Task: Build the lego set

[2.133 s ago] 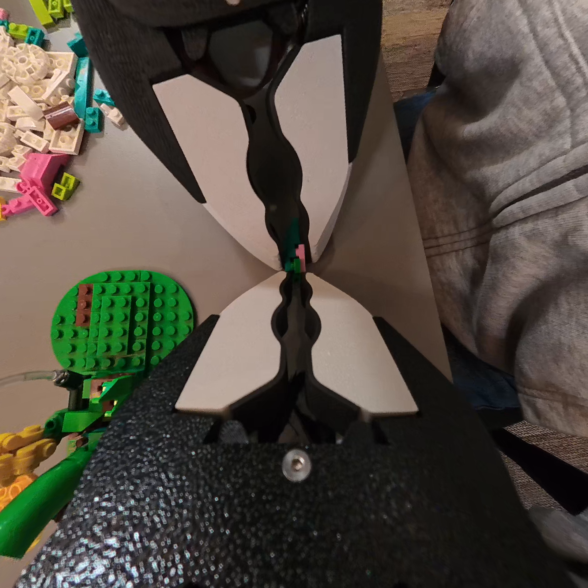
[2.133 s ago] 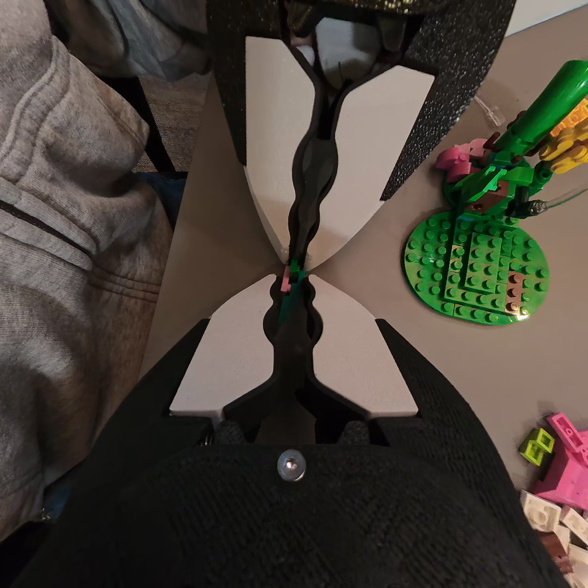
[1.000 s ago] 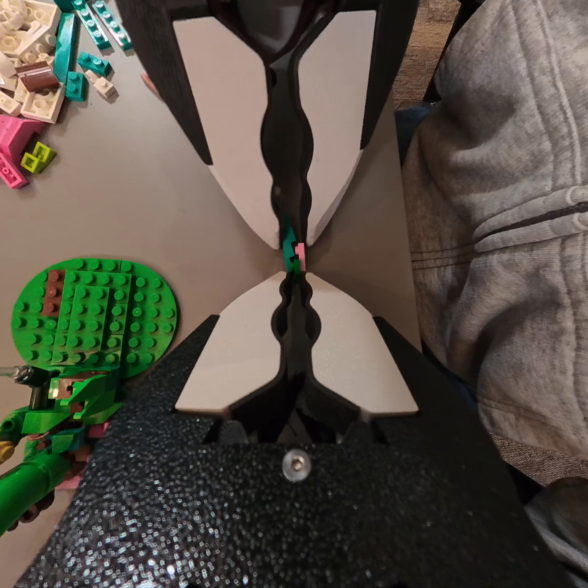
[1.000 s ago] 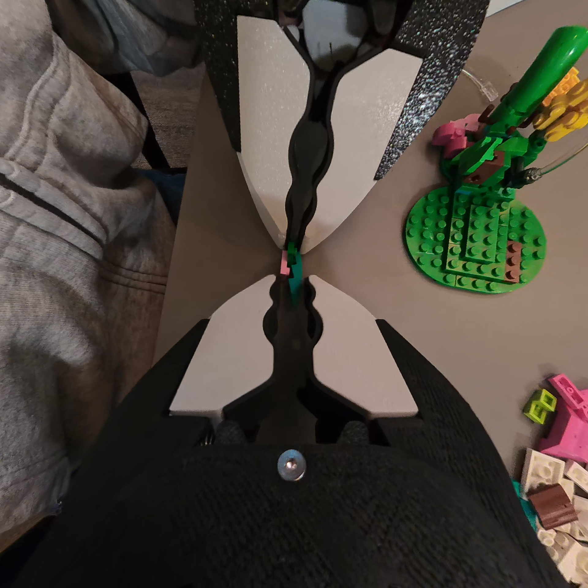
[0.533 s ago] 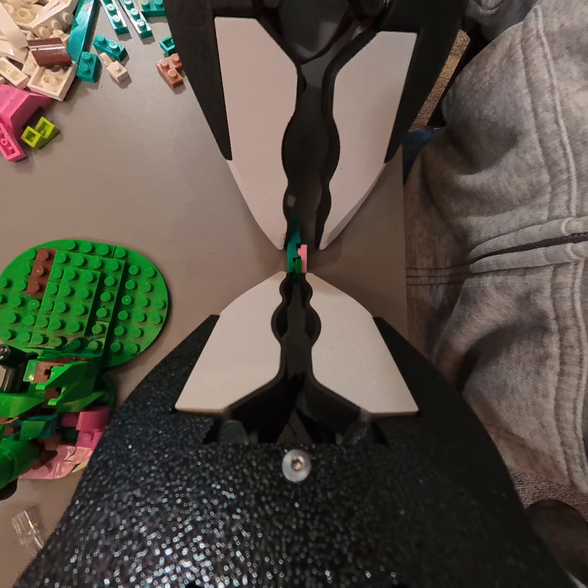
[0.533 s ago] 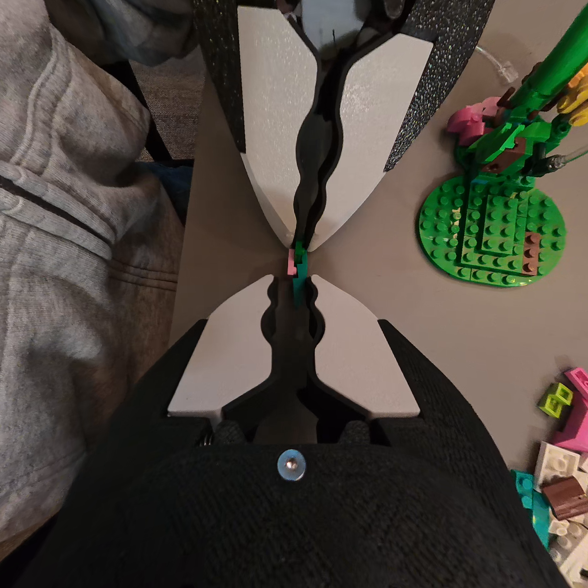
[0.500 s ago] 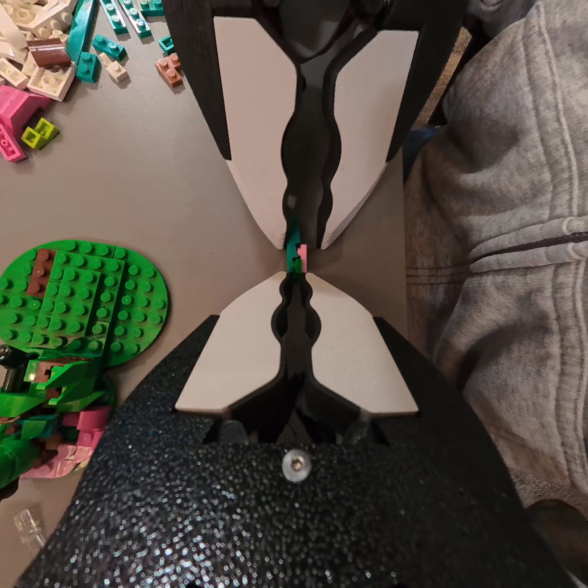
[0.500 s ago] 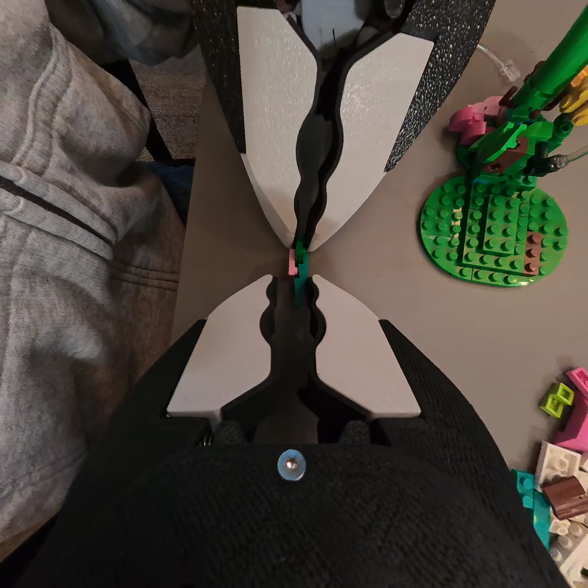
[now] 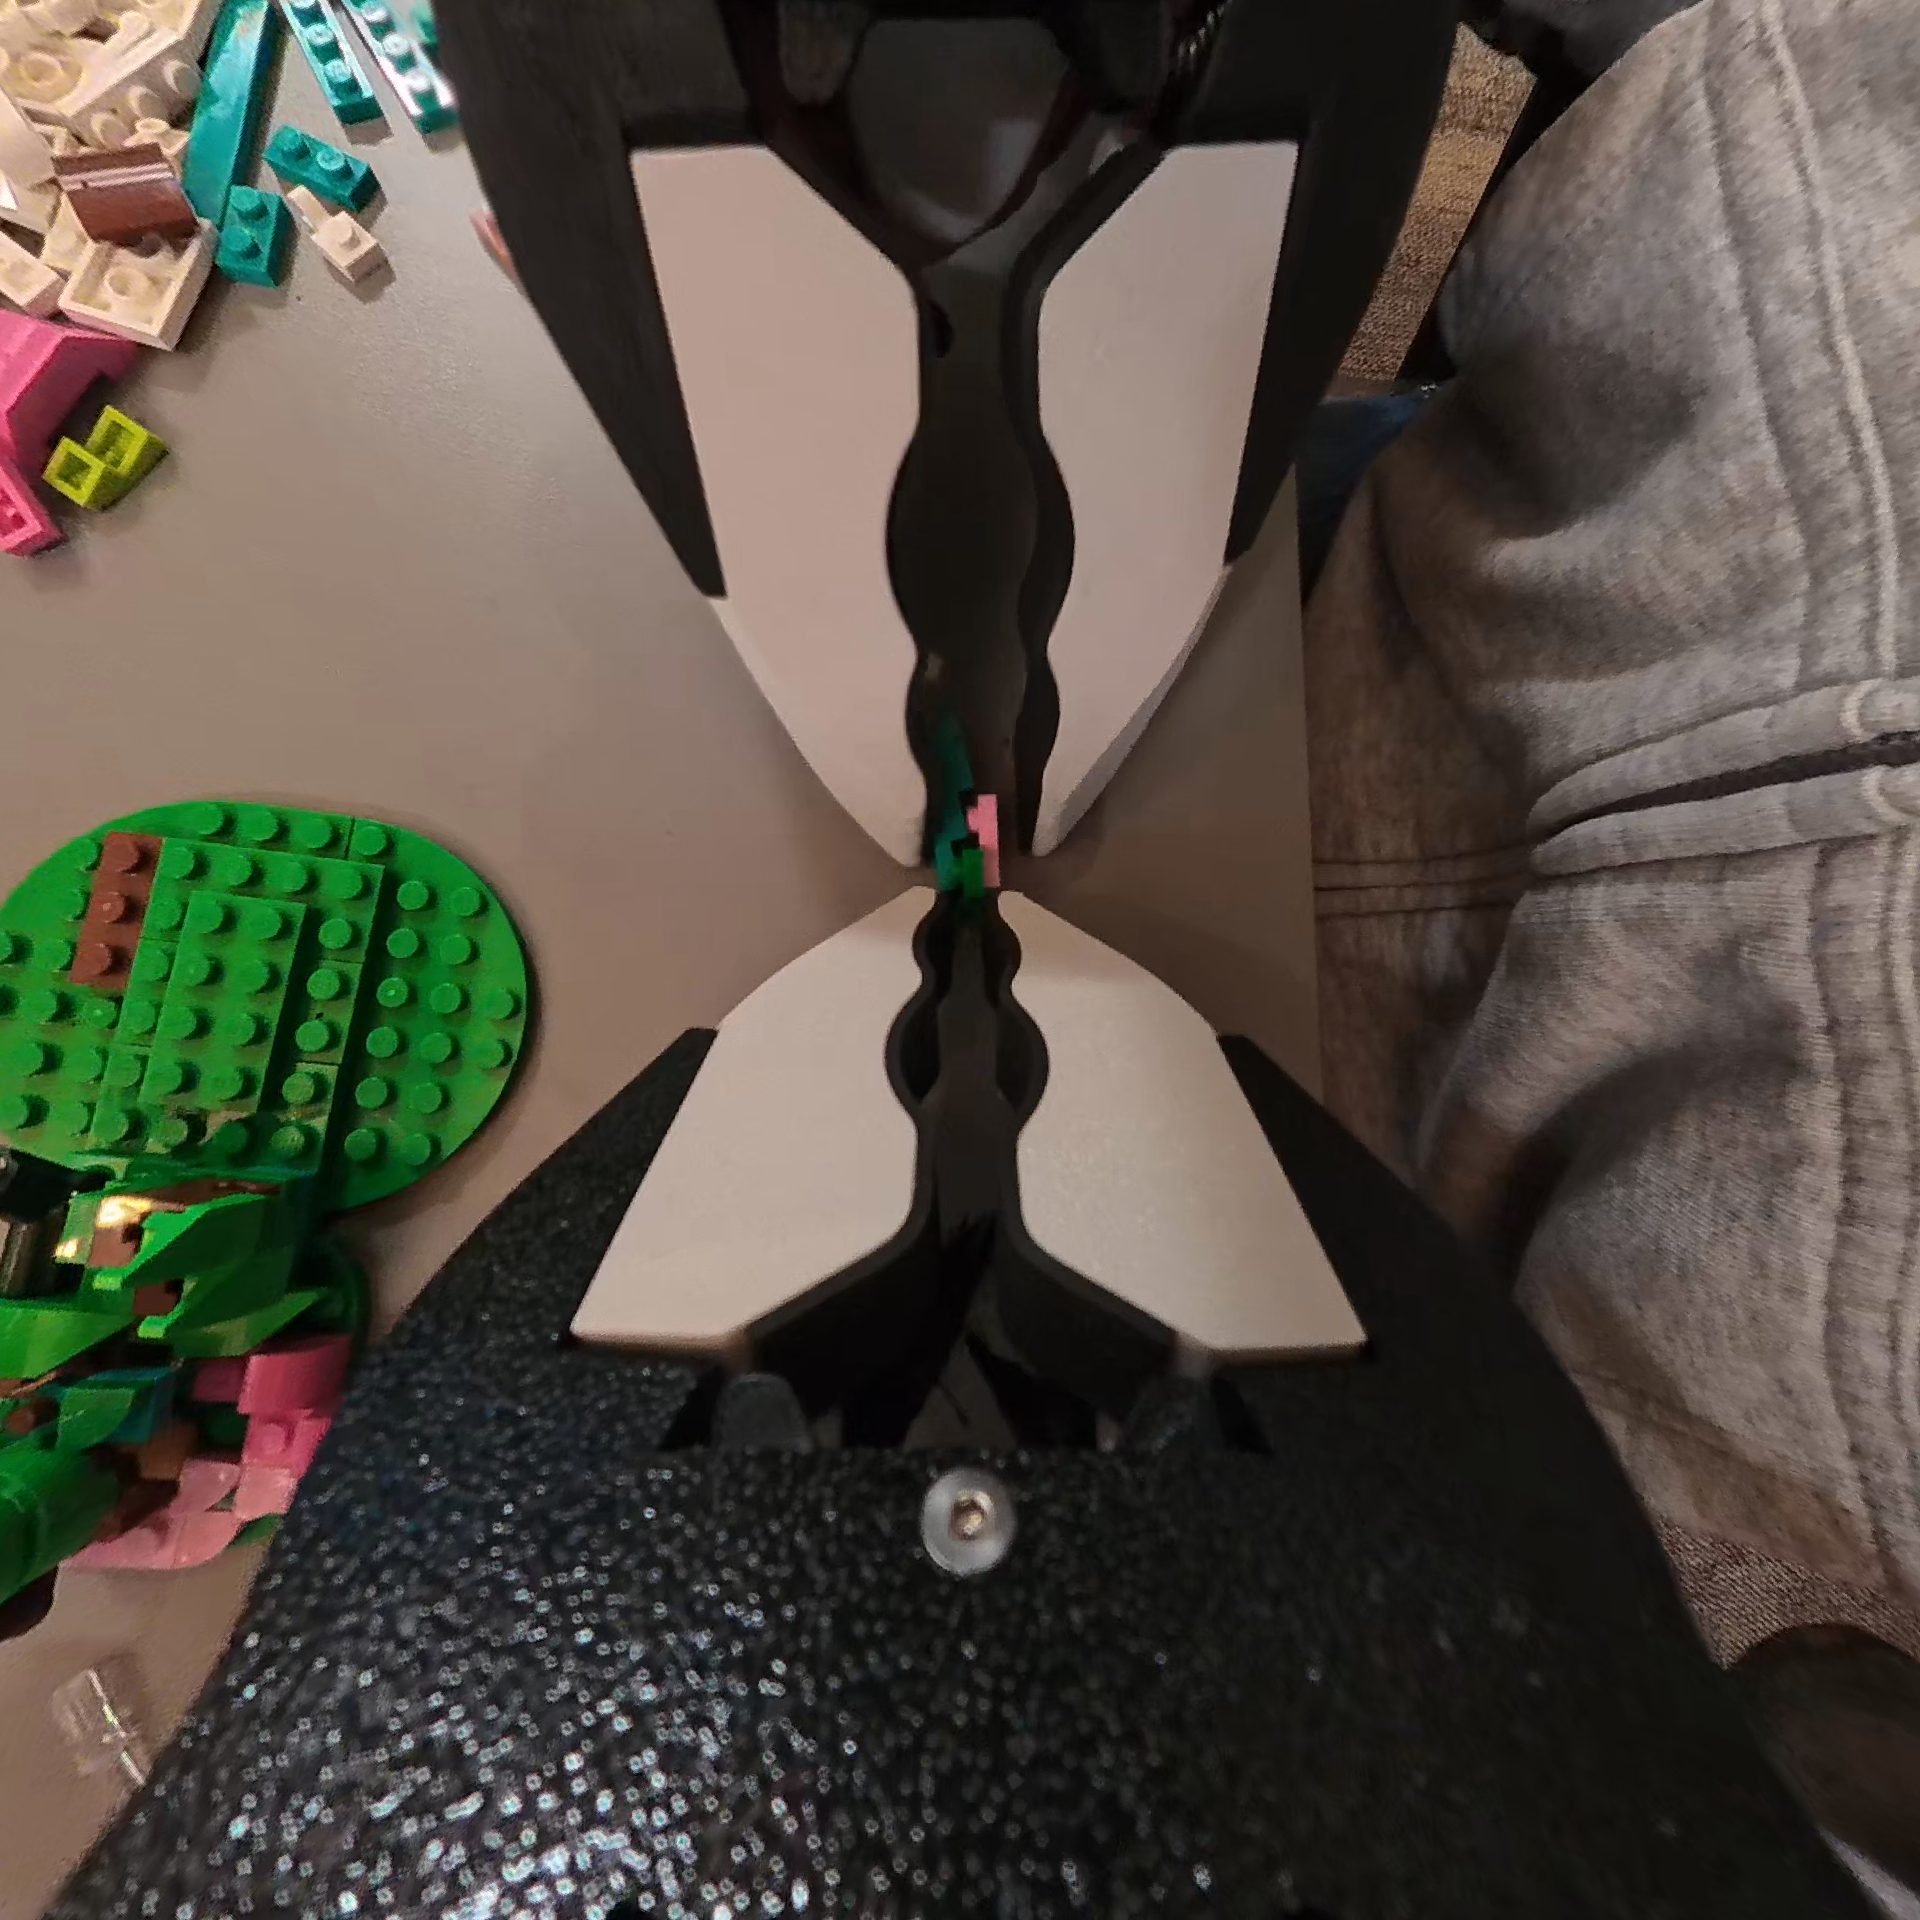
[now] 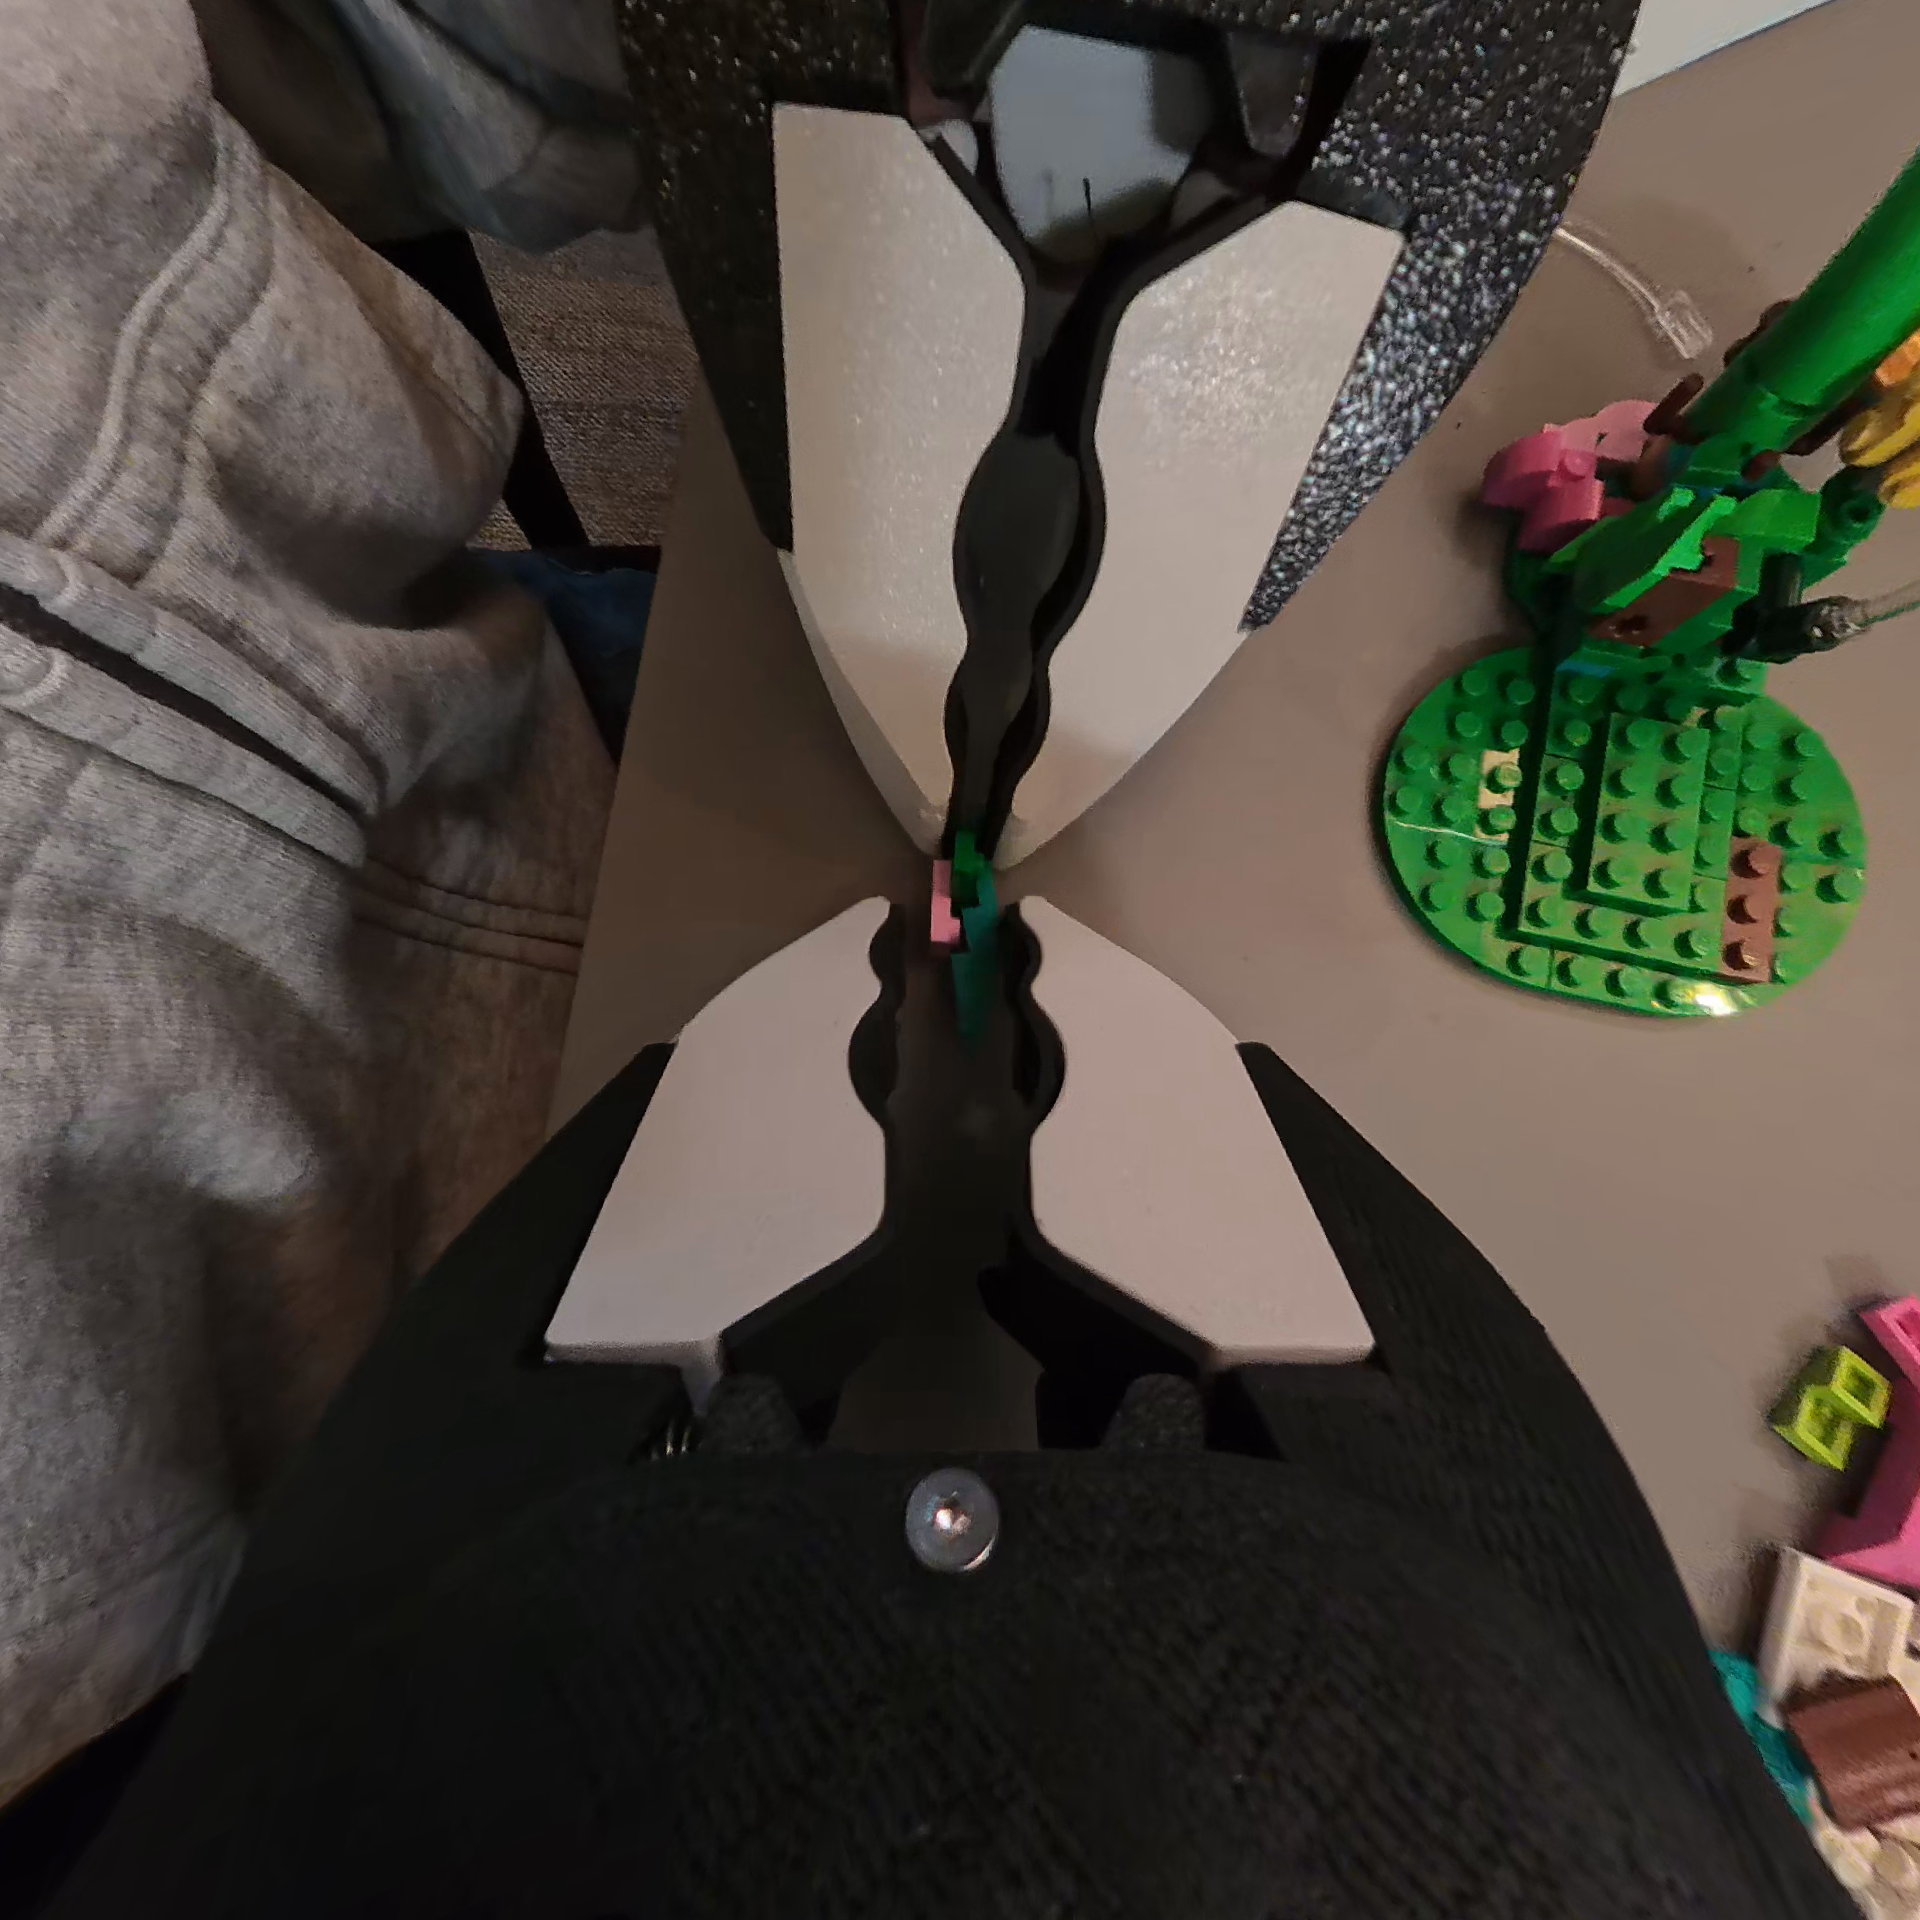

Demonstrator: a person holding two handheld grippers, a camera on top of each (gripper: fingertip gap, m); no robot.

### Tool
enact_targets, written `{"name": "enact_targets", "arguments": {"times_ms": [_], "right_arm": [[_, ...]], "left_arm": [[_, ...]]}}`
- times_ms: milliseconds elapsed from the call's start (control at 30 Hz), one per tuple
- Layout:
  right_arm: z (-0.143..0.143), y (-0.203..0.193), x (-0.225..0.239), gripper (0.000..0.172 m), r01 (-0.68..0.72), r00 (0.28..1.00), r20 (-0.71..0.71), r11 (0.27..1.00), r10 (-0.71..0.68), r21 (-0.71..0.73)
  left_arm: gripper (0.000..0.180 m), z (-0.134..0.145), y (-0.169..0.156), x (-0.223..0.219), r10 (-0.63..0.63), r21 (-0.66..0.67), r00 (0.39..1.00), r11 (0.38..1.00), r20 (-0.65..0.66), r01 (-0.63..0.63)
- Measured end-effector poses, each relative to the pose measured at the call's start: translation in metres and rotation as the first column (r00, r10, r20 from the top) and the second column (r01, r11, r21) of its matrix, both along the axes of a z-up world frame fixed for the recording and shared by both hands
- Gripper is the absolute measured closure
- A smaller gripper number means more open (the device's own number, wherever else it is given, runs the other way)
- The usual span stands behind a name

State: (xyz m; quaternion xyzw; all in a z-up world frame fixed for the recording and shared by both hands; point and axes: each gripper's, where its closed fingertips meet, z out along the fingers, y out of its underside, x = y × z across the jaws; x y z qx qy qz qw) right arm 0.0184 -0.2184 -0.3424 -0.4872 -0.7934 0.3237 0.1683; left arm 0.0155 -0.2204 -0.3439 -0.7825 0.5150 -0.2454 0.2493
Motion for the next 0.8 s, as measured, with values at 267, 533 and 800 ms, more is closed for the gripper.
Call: {"name": "enact_targets", "arguments": {"times_ms": [267, 533, 800], "right_arm": [[0.0013, 0.0000, 0.0009, 0.161, 0.035, 0.999, -0.012, 0.999, -0.035, -0.001], [0.0014, -0.0007, 0.0017, 0.162, 0.080, 0.996, -0.039, 0.997, -0.080, 0.001], [0.0001, -0.0009, 0.0015, 0.162, 0.092, 0.993, -0.073, 0.995, -0.088, 0.046]], "left_arm": [[0.174, -0.0001, -0.0019, 0.0016, 0.036, 0.012, 0.999, 0.999, 0.022, -0.036], [0.150, 0.0006, -0.0031, 0.0027, 0.088, 0.039, 0.995, 0.995, 0.053, -0.090], [0.175, -0.0011, -0.0018, 0.0004, 0.107, 0.097, 0.994, 0.989, 0.037, -0.110]]}}
